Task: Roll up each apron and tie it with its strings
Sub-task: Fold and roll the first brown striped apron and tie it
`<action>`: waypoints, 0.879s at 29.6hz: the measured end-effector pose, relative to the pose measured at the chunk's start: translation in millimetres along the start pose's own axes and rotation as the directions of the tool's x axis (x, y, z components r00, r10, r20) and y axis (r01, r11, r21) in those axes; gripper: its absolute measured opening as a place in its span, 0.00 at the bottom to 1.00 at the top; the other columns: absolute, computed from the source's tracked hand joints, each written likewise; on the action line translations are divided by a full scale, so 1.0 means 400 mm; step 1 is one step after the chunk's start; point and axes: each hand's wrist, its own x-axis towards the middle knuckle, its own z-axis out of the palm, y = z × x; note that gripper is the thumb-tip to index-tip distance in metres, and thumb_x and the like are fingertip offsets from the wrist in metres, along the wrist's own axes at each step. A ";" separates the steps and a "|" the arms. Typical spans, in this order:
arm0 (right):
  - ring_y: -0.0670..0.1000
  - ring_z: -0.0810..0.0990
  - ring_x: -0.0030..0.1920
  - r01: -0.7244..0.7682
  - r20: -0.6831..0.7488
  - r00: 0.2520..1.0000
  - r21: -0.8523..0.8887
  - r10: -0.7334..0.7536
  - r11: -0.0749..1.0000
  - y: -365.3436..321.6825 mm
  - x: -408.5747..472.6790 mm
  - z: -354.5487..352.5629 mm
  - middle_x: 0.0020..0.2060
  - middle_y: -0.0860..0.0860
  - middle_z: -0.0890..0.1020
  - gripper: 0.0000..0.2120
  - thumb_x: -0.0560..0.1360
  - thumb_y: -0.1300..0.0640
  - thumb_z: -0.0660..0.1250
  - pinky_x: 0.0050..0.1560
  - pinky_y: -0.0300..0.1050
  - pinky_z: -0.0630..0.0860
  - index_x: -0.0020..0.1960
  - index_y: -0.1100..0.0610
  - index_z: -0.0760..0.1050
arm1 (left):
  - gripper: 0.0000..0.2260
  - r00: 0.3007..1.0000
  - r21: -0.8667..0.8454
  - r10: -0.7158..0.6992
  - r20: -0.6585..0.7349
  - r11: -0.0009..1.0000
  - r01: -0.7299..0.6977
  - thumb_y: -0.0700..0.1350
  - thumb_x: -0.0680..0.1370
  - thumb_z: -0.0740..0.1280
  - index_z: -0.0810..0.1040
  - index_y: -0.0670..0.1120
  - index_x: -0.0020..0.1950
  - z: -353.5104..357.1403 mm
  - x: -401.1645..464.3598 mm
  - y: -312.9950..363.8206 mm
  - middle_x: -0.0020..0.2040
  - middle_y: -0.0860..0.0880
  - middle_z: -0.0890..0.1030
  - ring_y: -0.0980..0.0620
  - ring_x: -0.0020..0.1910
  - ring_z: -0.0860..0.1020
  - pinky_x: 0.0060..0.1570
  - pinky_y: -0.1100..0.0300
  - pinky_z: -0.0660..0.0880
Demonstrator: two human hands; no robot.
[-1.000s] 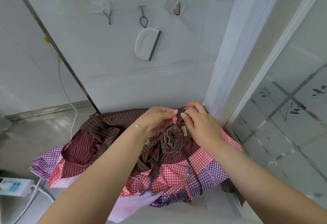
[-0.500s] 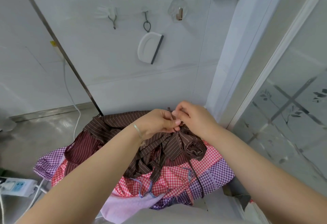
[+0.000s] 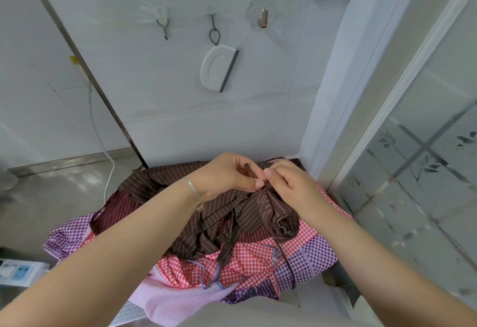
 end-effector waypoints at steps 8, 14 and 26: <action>0.43 0.80 0.44 -0.186 0.125 0.979 0.221 0.161 0.957 -0.009 0.003 -0.031 0.44 0.49 0.81 0.08 0.81 0.59 0.60 0.47 0.40 0.76 0.52 0.59 0.79 | 0.09 0.919 0.503 0.390 0.056 0.784 -0.364 0.31 0.70 0.66 0.75 0.46 0.39 0.029 -0.001 0.017 0.37 0.52 0.76 0.54 0.34 0.74 0.35 0.62 0.72; 0.38 0.81 0.48 -0.187 0.179 0.976 0.402 0.123 0.897 -0.022 0.011 -0.041 0.47 0.44 0.83 0.12 0.79 0.64 0.63 0.51 0.37 0.76 0.54 0.49 0.78 | 0.09 0.751 0.818 0.641 0.159 0.341 -0.464 0.41 0.76 0.66 0.80 0.47 0.55 0.004 0.003 0.011 0.46 0.54 0.77 0.53 0.43 0.79 0.38 0.56 0.76; 0.45 0.83 0.42 -0.143 0.183 0.979 0.287 0.092 0.947 -0.056 0.056 -0.096 0.42 0.55 0.86 0.13 0.77 0.62 0.67 0.55 0.41 0.76 0.50 0.43 0.80 | 0.05 0.625 0.922 0.734 0.267 -0.007 -0.386 0.47 0.80 0.59 0.70 0.51 0.54 -0.012 -0.005 0.029 0.46 0.48 0.76 0.47 0.32 0.75 0.23 0.57 0.69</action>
